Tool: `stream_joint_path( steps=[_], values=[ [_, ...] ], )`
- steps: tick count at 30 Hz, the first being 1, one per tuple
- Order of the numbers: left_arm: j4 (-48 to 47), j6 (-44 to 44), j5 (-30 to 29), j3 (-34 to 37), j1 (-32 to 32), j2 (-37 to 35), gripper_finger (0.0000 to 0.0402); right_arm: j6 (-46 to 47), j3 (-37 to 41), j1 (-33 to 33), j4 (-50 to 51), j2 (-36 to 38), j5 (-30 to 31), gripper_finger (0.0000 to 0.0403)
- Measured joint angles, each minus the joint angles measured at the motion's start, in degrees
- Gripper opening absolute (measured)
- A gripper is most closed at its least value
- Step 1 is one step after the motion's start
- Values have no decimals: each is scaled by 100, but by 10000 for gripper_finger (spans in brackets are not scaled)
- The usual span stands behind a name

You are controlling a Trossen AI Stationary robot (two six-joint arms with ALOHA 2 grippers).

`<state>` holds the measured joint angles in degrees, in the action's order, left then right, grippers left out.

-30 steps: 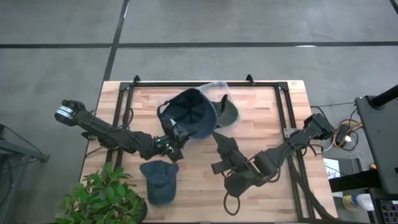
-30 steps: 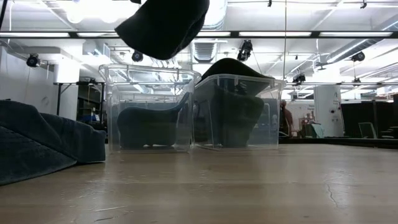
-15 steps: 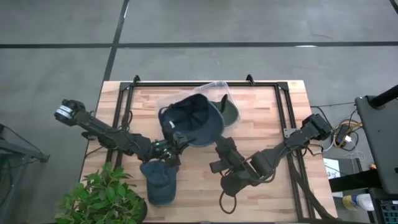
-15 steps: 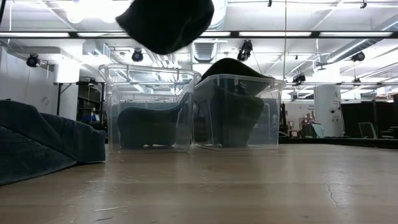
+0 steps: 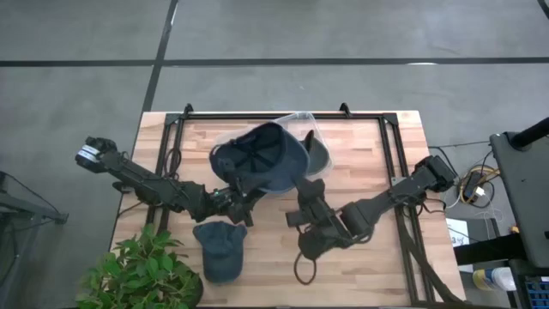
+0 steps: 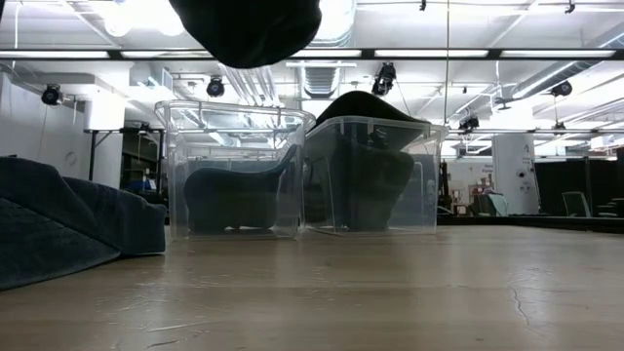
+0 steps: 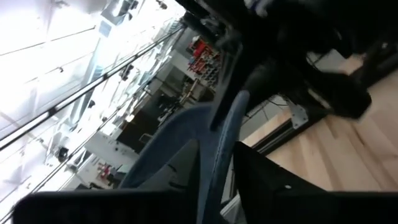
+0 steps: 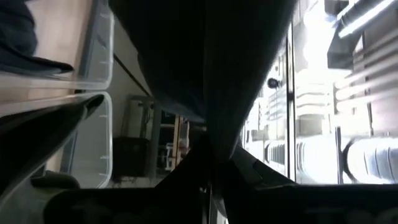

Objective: Pick & Place hat
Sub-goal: Put the right dark blue cap into the left transparent bin

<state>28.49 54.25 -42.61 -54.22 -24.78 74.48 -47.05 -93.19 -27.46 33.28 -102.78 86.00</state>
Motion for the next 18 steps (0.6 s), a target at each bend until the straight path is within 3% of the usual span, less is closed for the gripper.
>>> stream_joint_path(
  steps=[7, 13, 18],
  values=[
    [165, 115, -470, -12, 28, -15, 140, 276, 0, 396, 39, -9, 346, 9],
    [795, 64, -2377, 31, 60, -117, 152, 927, -35, 678, -6, 154, 508, 9],
    [635, -261, -2149, 212, -150, -177, 153, 1313, -48, 770, -56, 153, -124, 9]
  ],
)
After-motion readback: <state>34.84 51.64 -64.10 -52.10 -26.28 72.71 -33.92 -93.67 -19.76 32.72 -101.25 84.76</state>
